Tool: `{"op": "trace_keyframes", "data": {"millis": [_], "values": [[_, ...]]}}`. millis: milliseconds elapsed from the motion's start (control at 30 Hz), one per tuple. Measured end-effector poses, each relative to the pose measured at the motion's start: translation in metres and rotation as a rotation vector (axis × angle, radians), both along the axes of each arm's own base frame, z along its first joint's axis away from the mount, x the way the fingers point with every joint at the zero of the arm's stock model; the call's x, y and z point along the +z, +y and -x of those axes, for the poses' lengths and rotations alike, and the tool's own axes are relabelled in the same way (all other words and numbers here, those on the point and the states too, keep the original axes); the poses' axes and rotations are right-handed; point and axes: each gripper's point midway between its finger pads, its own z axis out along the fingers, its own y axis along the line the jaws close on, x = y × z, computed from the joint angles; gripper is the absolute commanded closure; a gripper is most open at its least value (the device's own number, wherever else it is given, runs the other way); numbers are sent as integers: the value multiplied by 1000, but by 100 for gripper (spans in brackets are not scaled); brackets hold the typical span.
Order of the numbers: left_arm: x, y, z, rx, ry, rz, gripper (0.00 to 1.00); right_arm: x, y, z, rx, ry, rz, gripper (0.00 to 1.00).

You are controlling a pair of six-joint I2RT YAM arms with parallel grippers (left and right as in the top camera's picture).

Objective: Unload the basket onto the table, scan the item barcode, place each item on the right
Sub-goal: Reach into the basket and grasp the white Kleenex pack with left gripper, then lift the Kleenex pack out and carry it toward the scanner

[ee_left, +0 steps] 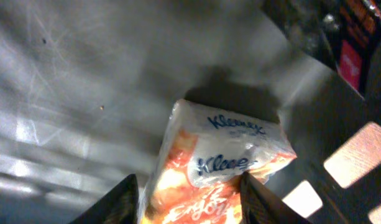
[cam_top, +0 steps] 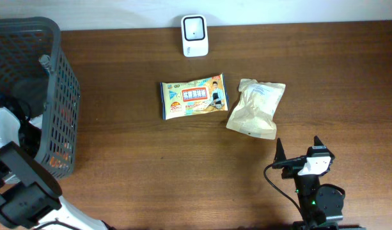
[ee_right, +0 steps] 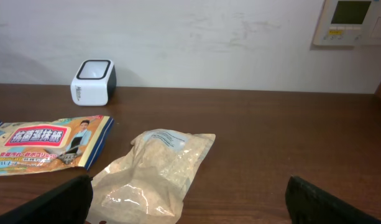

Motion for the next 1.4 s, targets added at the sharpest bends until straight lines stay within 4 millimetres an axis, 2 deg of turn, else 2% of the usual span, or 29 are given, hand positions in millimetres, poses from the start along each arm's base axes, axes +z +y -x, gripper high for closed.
{"op": "trace_keyframes", "data": {"millis": [33,100,167,233,367,467,567,667,733,767,833,967,1067,1100,1167,1267,1333,1400], "values": [[0,0,0,3,-3,-4,55,0,0,0,0,0,0,1],[-1,-1,0,9,-22,-13,82,0,0,0,0,0,0,1],[-1,-2,-1,15,-36,-19,92,0,0,0,0,0,0,1],[0,-1,-2,20,-39,-28,100,0,0,0,0,0,-1,1],[8,2,-4,41,-29,-33,100,0,0,0,0,0,0,1],[25,11,-12,59,-18,-39,100,0,0,0,0,0,0,2],[74,30,-36,88,-97,-102,100,0,0,0,0,0,0,1],[143,45,-59,139,-227,-183,100,0,0,0,0,-1,0,1],[184,49,-70,159,-323,-214,100,0,0,0,0,0,0,1],[213,45,-76,164,-402,-212,100,0,0,0,0,0,0,1],[247,29,-87,152,-525,-150,100,0,0,0,0,0,0,1],[320,-25,-111,51,-829,68,100,0,0,0,0,0,-1,1],[356,-69,-116,-50,-957,210,100,0,0,0,0,0,0,1],[366,-90,-116,-96,-986,262,100,0,0,0,0,0,0,1],[376,-119,-116,-162,-1008,317,100,0,0,0,0,0,0,2],[385,-181,-116,-302,-1005,422,100,0,0,0,0,0,0,1],[383,-211,-114,-364,-976,462,100,0,0,0,0,0,0,2],[377,-251,-110,-453,-931,491,100,0,0,0,0,0,0,2]]}}
